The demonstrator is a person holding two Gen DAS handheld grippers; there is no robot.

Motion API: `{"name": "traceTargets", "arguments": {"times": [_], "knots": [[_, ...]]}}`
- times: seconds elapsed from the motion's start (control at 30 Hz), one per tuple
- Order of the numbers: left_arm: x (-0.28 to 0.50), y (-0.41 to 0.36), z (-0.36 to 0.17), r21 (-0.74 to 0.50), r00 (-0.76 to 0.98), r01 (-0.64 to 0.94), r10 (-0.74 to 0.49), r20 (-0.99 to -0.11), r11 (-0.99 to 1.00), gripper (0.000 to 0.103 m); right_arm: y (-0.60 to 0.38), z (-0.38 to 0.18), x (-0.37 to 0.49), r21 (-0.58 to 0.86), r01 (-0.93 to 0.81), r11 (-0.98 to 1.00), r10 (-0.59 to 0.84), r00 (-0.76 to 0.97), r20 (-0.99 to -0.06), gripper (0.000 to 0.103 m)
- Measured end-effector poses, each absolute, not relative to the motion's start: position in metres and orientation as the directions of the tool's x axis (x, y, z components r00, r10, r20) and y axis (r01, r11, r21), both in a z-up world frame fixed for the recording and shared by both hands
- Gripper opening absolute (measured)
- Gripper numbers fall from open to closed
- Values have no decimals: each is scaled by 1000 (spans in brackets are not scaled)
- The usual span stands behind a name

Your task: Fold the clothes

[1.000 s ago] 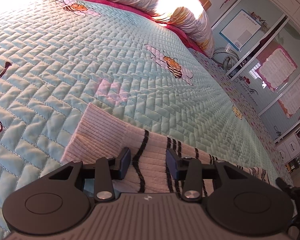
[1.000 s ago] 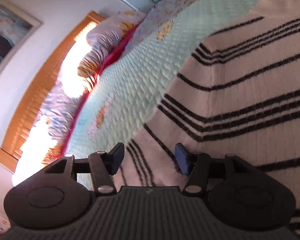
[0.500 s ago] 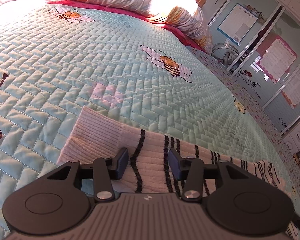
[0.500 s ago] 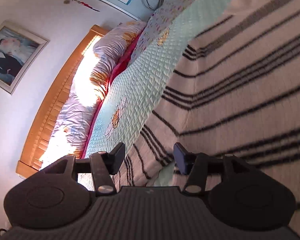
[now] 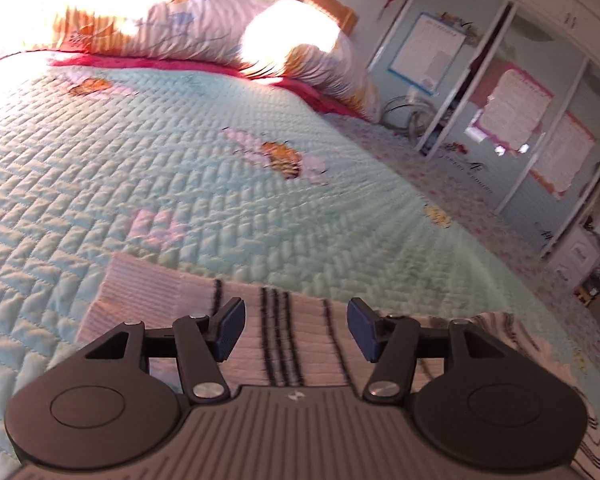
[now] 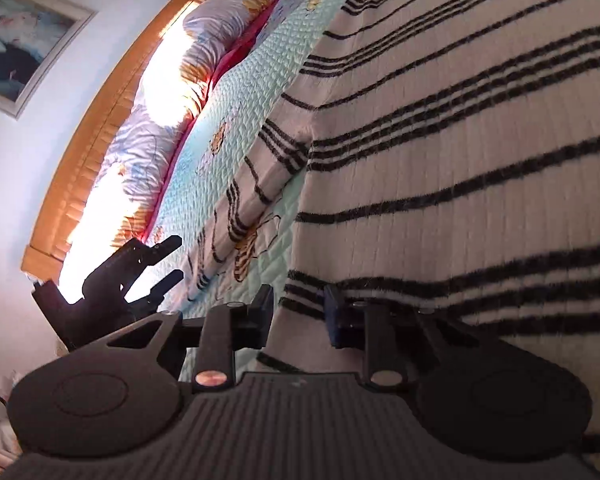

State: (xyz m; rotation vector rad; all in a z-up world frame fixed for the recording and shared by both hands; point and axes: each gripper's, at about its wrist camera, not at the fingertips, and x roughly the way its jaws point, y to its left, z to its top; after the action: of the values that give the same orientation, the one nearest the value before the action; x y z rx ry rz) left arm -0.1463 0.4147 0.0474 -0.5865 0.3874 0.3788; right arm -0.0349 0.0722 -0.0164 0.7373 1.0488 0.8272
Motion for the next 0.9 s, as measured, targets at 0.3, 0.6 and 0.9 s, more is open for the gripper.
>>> {"name": "traceTargets", "arguments": {"times": [0.3, 0.6, 0.9], "knots": [[-103, 300, 60, -576, 774, 324, -561, -294, 750, 70, 50, -19, -77, 873, -253, 417, 909, 138, -394, 46], [-66, 246, 5, -452, 562, 362, -578, -592, 815, 71, -18, -33, -140, 897, -204, 393, 918, 41, -393, 45], [-68, 254, -1, -465, 558, 383, -601, -572, 798, 71, -60, -25, -163, 918, -149, 367, 930, 85, -358, 59]]}}
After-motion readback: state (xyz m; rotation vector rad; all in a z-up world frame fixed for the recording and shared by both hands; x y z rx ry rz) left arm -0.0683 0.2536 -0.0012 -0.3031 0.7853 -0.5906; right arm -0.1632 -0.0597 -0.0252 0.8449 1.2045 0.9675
